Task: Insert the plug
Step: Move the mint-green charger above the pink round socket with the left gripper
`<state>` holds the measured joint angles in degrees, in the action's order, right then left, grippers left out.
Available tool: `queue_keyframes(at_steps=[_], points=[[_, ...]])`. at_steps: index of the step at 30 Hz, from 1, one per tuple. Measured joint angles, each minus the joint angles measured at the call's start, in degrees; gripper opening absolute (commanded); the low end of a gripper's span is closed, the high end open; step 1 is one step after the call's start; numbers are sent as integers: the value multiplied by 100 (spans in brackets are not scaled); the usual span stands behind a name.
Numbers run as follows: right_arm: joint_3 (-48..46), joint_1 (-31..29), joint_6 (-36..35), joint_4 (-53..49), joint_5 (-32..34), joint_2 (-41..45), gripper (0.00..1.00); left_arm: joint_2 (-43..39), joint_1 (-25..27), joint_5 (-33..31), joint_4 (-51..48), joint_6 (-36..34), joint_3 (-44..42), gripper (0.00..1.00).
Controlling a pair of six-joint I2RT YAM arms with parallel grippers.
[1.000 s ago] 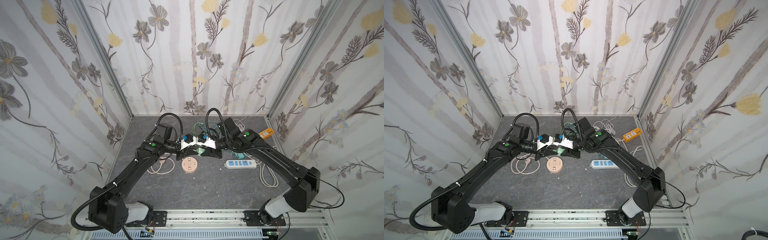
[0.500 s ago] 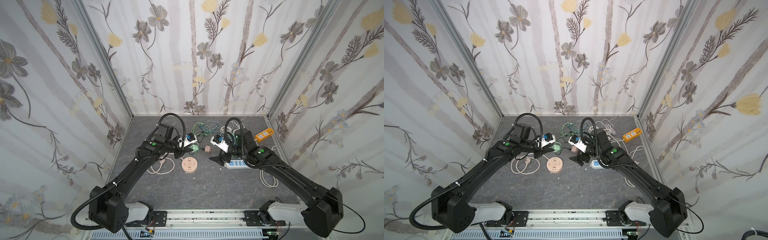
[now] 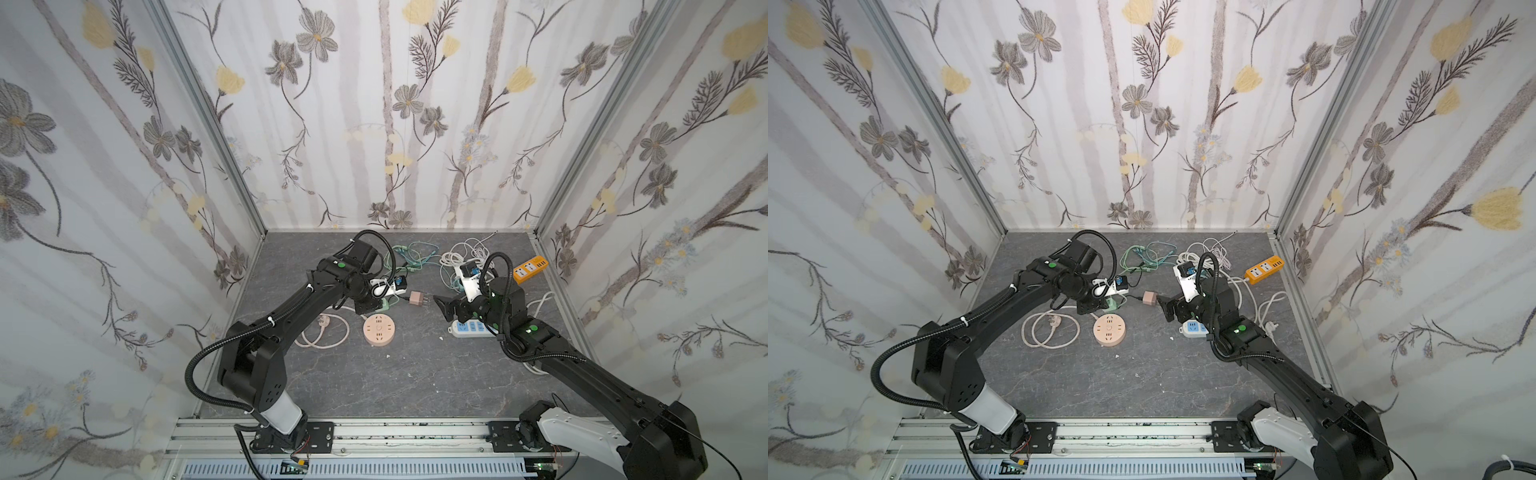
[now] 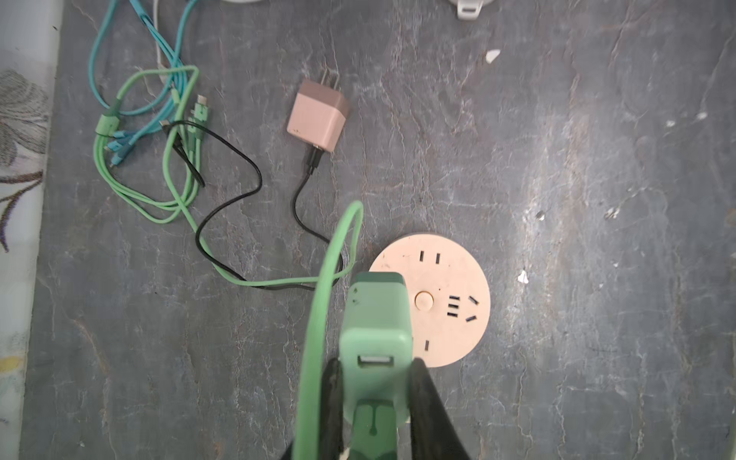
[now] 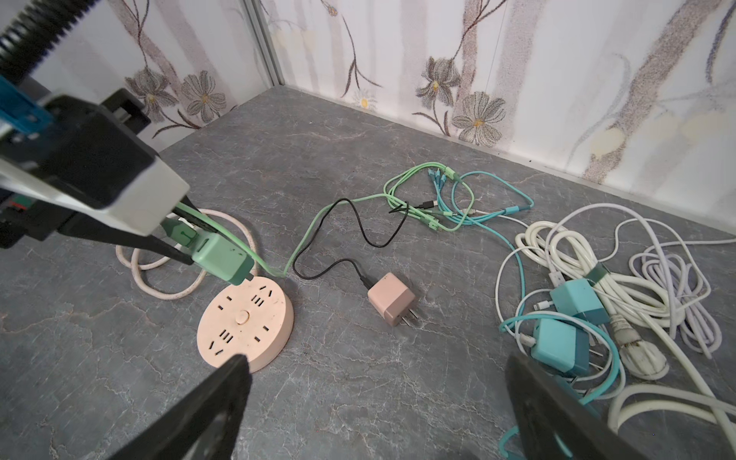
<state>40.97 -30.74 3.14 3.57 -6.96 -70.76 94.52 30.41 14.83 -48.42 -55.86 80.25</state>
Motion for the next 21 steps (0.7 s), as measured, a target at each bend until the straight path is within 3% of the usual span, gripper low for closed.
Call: queue_keyframes(at_steps=[10,21], points=[[-39,0,201,184,151,-138,99,1088,120,-662,-706,-424,911,0],[31,0,190,166,284,-267,99,1259,201,-391,-992,-546,940,0]])
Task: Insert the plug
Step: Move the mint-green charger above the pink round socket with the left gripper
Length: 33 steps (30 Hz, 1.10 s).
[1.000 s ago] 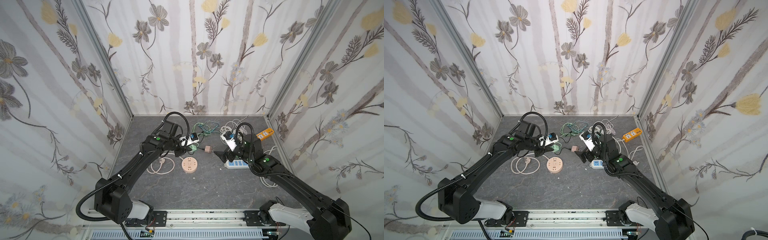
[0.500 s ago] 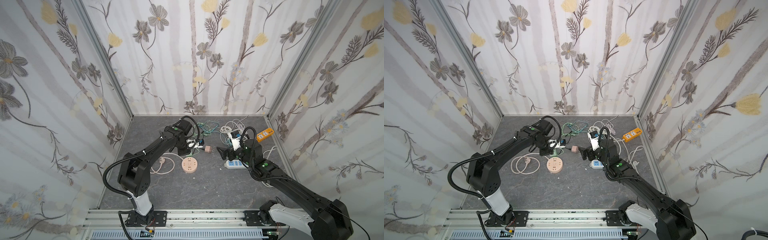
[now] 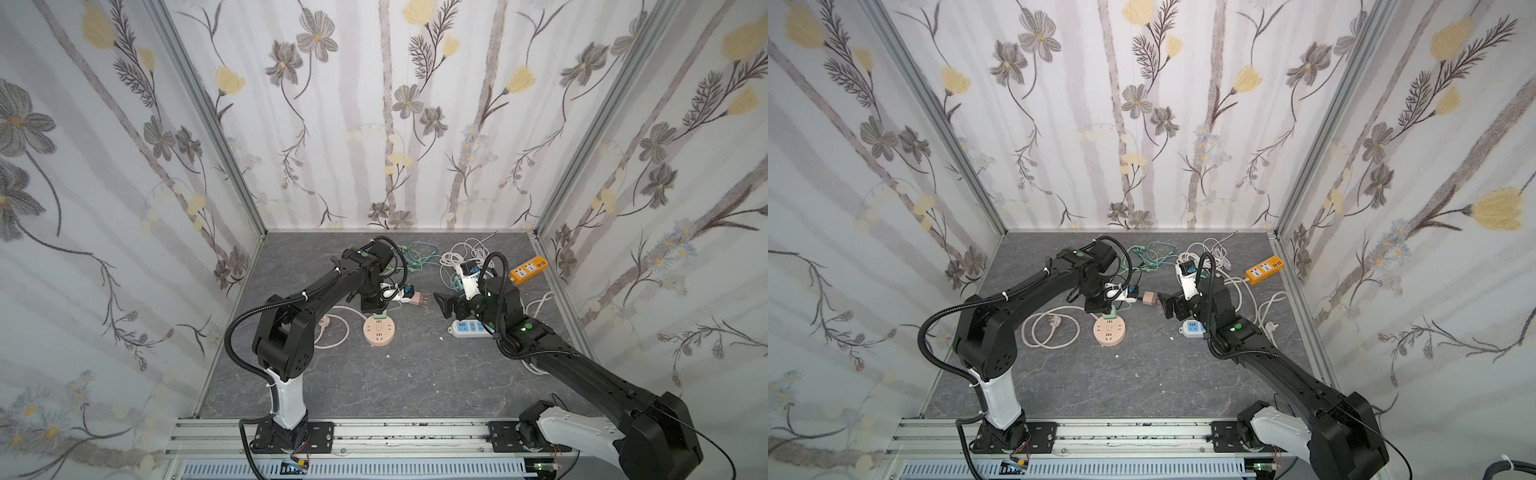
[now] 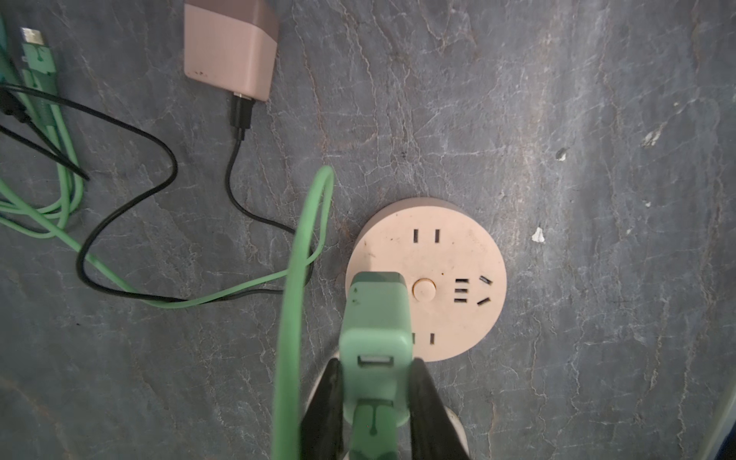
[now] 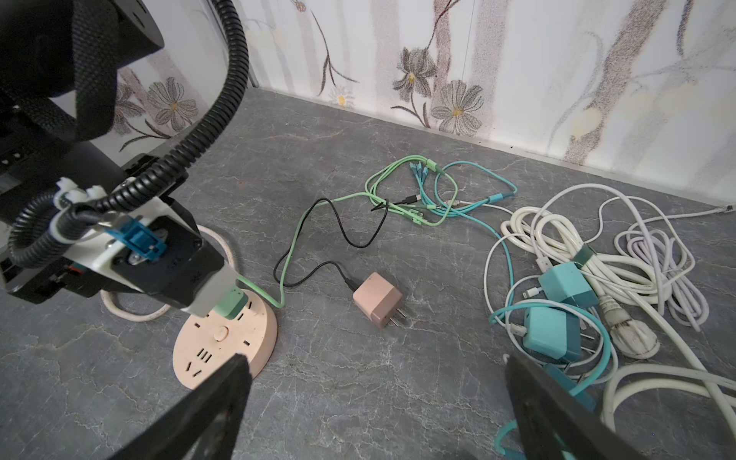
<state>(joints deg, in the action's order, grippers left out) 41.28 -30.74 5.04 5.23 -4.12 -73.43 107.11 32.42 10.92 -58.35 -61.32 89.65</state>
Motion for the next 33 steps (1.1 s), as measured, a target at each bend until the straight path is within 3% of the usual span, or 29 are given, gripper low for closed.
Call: queue_keyframes(at_steps=[33], points=[[61,0,-17,-37,175,122,99,-20,-11,26,310,-291,-275,0]])
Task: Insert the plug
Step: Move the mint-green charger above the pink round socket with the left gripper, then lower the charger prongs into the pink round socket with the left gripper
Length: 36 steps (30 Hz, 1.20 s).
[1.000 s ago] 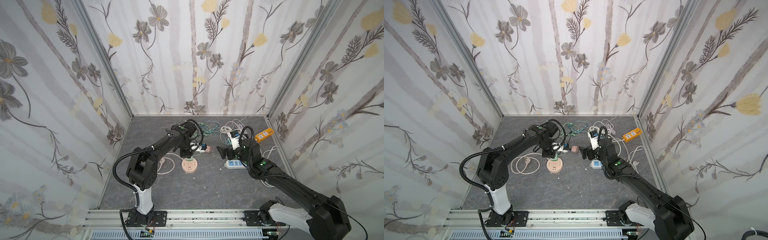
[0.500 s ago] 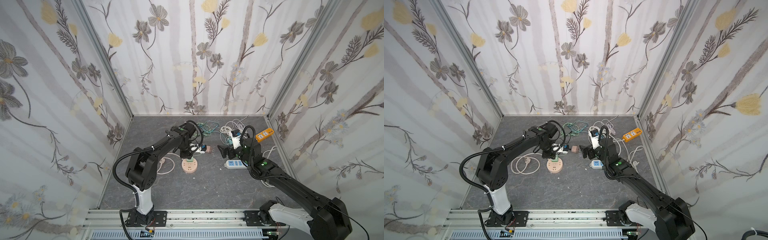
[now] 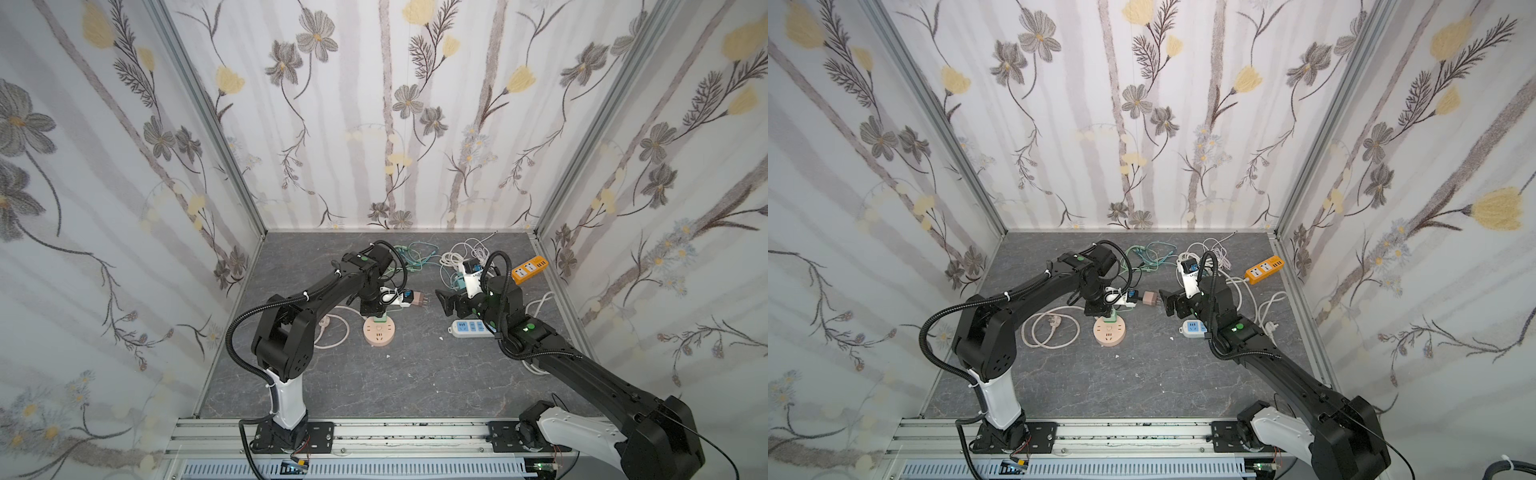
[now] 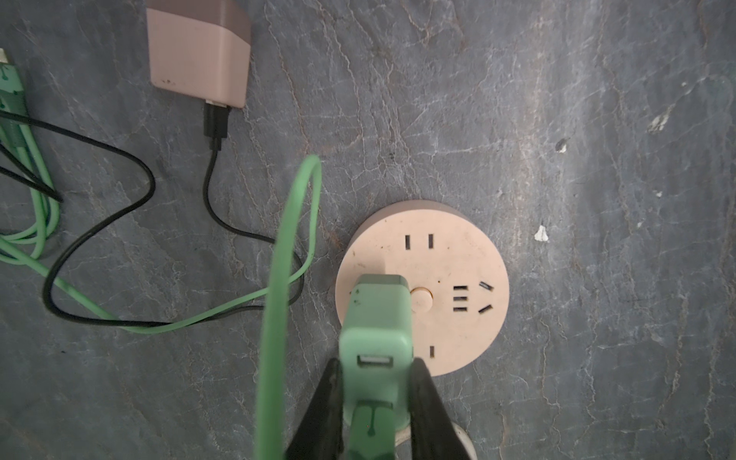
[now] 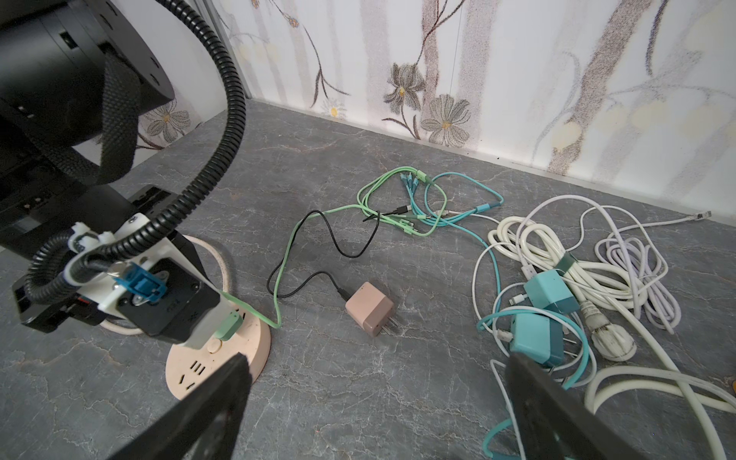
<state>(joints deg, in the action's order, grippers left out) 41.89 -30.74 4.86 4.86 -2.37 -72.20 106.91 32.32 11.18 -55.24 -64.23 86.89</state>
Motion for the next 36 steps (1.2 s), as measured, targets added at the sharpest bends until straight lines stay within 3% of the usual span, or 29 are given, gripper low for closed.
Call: queue_keyframes(at_steps=[36], points=[[7,2,-57,2,4,22,99,50,0,17,-70,15,81,0]])
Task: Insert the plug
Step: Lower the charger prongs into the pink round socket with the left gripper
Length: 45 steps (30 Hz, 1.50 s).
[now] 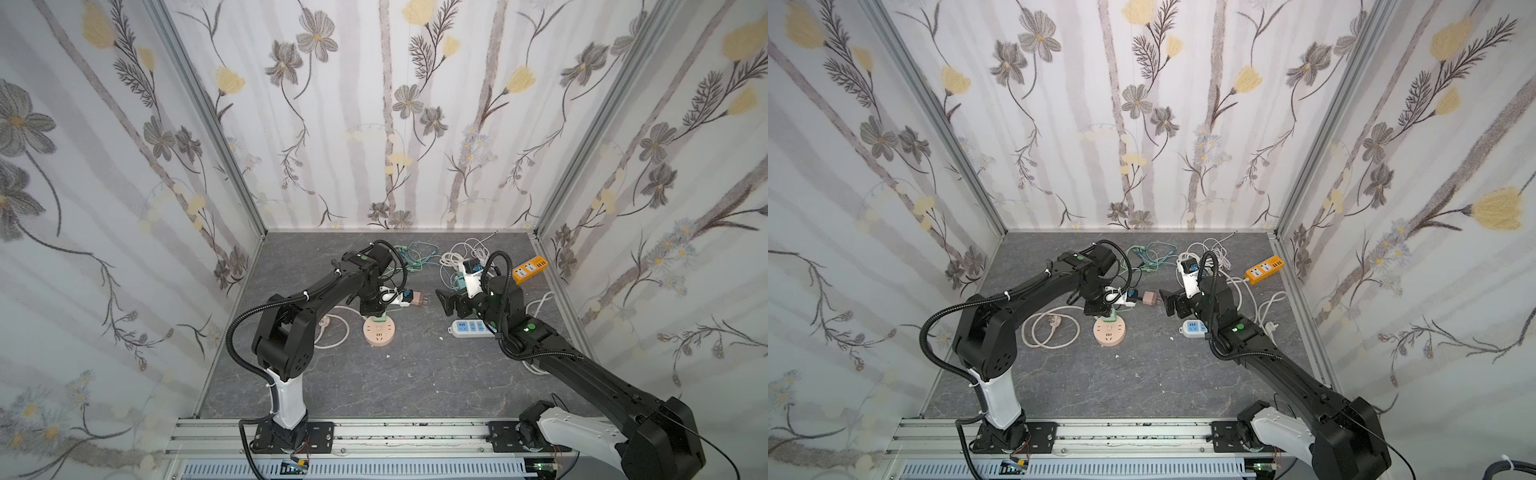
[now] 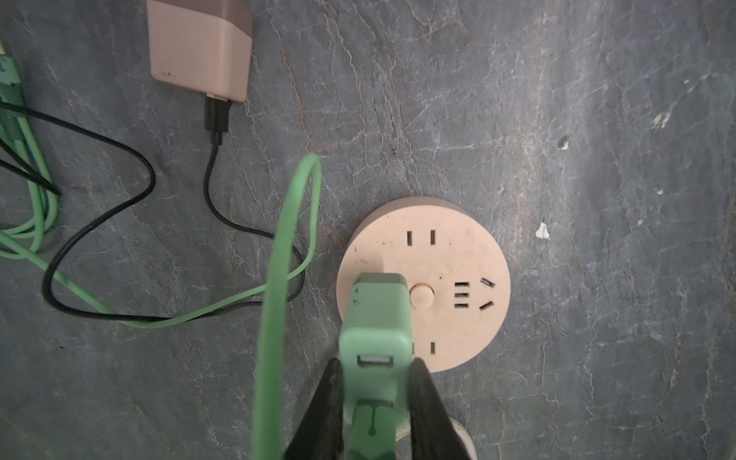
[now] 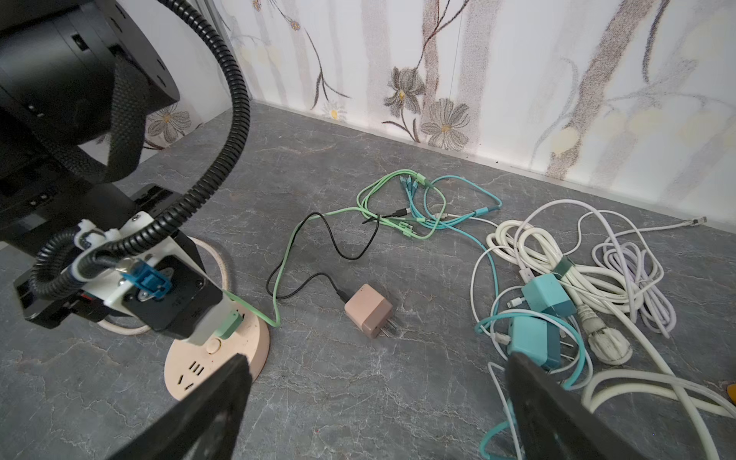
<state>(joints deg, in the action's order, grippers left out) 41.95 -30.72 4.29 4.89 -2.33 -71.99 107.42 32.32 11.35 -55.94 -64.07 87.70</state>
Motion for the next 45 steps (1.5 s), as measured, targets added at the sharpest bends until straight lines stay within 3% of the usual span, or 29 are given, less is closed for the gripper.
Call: queue_keyframes(at_steps=[45], points=[[-37,-2,-4,-17,20,37,99,20,17,-33,306,68,-330,0]])
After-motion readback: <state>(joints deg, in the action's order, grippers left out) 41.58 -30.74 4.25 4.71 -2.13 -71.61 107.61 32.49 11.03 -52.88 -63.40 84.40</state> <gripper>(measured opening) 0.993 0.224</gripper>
